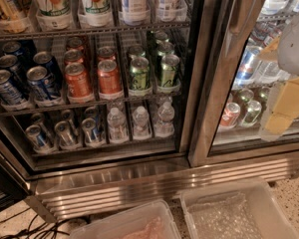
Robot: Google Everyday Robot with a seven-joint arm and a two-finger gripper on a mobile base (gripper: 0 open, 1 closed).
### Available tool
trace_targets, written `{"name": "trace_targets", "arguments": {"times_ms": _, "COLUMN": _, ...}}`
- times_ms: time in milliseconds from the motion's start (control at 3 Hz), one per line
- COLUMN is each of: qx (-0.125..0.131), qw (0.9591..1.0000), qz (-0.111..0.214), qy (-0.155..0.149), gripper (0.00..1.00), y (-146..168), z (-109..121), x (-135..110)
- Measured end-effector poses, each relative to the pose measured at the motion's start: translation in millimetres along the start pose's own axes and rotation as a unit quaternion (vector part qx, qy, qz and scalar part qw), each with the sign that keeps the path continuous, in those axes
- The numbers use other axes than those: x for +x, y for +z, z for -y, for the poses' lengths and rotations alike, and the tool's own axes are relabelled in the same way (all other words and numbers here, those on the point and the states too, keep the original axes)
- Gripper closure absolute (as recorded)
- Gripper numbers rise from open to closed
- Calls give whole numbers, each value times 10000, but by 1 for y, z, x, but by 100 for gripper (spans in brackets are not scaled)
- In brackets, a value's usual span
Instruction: Pick blue plastic bottle from top shelf of fridge
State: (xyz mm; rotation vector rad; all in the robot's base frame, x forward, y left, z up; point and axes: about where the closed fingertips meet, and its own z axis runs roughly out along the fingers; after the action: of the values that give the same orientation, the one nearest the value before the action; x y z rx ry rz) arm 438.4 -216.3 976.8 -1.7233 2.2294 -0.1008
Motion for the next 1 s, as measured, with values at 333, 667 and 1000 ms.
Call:
{"name": "trace_targets", "arguments": {"times_ms": 333, "qx": 1, "qw": 10000, "qz": 0, "qy": 0, "gripper": 0, "y": 0, "z": 0, "x": 0}}
{"name": "trace_targets", "arguments": {"times_ms": 667, "qx": 197, "qw": 9997, "qz": 110, "qy": 78, "gripper": 0, "y": -3, "z": 2, "x": -4}}
{"name": "trace_targets", "arguments": {"times_ms": 1000, "qx": 813, "qw": 9927, "qz": 634, "qy": 633, "gripper": 0, "y": -26, "z": 21, "x": -26}}
